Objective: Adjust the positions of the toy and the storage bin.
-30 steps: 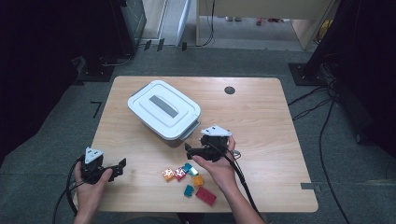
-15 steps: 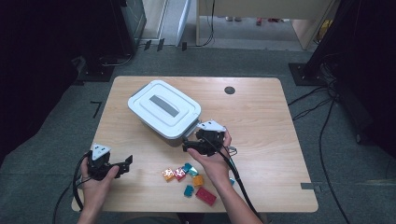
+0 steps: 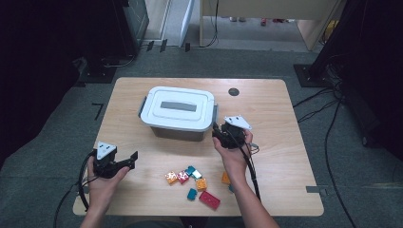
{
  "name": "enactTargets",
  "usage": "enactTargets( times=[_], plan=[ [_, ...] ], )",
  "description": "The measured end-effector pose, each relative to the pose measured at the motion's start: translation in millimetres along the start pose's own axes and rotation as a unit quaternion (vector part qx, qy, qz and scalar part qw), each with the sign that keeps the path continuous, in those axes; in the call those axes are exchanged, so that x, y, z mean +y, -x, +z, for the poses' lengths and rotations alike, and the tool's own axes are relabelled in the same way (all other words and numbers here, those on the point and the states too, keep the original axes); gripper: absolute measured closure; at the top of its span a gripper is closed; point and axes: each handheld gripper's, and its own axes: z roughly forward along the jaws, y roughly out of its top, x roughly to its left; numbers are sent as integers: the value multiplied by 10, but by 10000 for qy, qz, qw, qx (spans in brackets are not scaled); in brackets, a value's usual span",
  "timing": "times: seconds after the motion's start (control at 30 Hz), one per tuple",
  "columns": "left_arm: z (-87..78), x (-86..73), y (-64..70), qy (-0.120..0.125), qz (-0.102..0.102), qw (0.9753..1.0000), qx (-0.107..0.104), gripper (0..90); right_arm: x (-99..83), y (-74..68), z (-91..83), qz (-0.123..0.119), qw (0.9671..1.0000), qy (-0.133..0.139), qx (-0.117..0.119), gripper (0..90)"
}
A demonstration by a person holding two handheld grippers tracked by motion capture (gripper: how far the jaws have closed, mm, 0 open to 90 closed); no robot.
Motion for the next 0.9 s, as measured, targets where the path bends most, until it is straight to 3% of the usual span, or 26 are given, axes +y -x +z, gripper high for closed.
enactTargets(
  times=[0.17, 0.23, 0.37, 0.53, 0.67, 0.8, 0.9],
  plan=[
    [24, 102, -80, 321, -540, 9980, -57, 442, 6, -3, 28, -62, 9999, 102, 85, 639],
    [39, 153, -95, 463, -645, 9968, -113, 513, 0, -21, 54, -66, 9999, 113, 112, 660],
    [75, 284, -23, 688, -453, 9964, -182, 578, 4, -30, 81, -28, 9998, 171, 43, 673],
    [163, 456, 49, 846, -402, 9956, -21, 621, 16, -22, 106, 49, 9998, 209, -7, 724],
    [265, 531, 72, 800, -386, 9960, 73, 643, 23, 3, 125, 201, 9995, 207, 145, 829],
    [350, 551, 101, 768, -407, 9962, 78, 644, 26, 41, 128, 350, 9987, 195, 306, 839],
    [395, 569, 120, 869, -433, 9953, -37, 629, 23, 73, 124, 371, 9983, 189, 409, 840]
  ],
)
